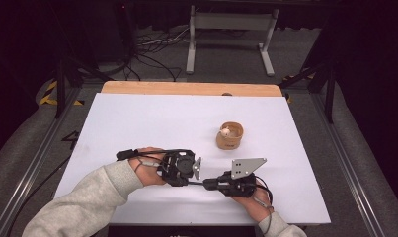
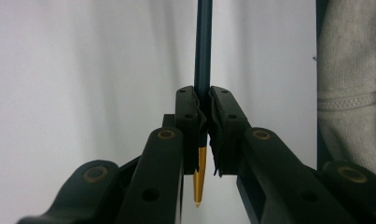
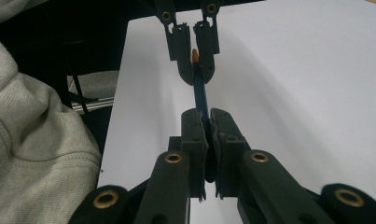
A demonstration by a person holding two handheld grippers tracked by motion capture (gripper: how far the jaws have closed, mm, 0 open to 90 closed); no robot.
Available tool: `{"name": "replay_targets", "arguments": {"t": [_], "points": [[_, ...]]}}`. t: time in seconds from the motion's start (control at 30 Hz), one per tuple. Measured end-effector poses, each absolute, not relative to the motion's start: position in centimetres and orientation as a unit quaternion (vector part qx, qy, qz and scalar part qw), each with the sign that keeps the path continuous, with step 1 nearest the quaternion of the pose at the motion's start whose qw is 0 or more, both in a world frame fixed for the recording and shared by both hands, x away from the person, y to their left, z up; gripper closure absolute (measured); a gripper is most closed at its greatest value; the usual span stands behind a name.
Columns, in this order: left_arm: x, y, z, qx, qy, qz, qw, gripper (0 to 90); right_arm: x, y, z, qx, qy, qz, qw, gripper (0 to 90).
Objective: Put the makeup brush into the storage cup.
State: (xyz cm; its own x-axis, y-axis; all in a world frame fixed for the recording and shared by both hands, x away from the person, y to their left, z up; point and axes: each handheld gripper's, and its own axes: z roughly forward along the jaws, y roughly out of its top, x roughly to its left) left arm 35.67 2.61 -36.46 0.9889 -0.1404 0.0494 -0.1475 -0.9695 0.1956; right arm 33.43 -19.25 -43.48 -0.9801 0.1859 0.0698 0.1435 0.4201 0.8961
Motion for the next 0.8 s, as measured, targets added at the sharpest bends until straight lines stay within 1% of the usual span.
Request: {"name": "replay_targets", "arguments": {"t": [0.23,0.27,0.3,0.33,0.37,0.47,0.67,0.73,0.8], "points": [[35.7,2.7,-36.3,0.992,-0.069,0.018,0.104,81.5,33.3,-19.3,-43.3,0.096,0.843,0.529,0.027,85.2],[35.8,2.9,-36.1,0.991,-0.068,0.011,0.111,80.1,33.3,-19.3,-43.2,0.095,0.843,0.529,0.029,85.2],[35.8,2.9,-36.1,0.991,-0.068,0.011,0.111,75.4,33.3,-19.3,-43.2,0.095,0.843,0.529,0.029,85.2],[36.0,3.1,-36.0,0.990,-0.062,0.006,0.124,75.4,33.2,-19.3,-43.1,0.095,0.842,0.530,0.031,85.2],[36.0,3.2,-35.8,0.990,-0.055,0.007,0.132,67.9,33.2,-19.4,-42.9,0.095,0.841,0.531,0.034,85.2],[36.3,3.9,-35.2,0.986,-0.053,0.016,0.158,56.0,33.2,-19.9,-42.6,0.098,0.836,0.539,0.037,85.2],[36.4,5.2,-34.7,0.978,-0.042,0.024,0.205,50.0,33.2,-20.6,-42.0,0.098,0.825,0.555,0.039,85.2],[36.4,5.6,-34.6,0.973,-0.044,0.035,0.222,45.6,33.1,-20.7,-41.8,0.097,0.824,0.557,0.041,85.2],[36.4,6.0,-34.6,0.970,-0.038,0.034,0.238,44.4,33.0,-20.8,-41.6,0.094,0.823,0.559,0.043,85.2]]}}
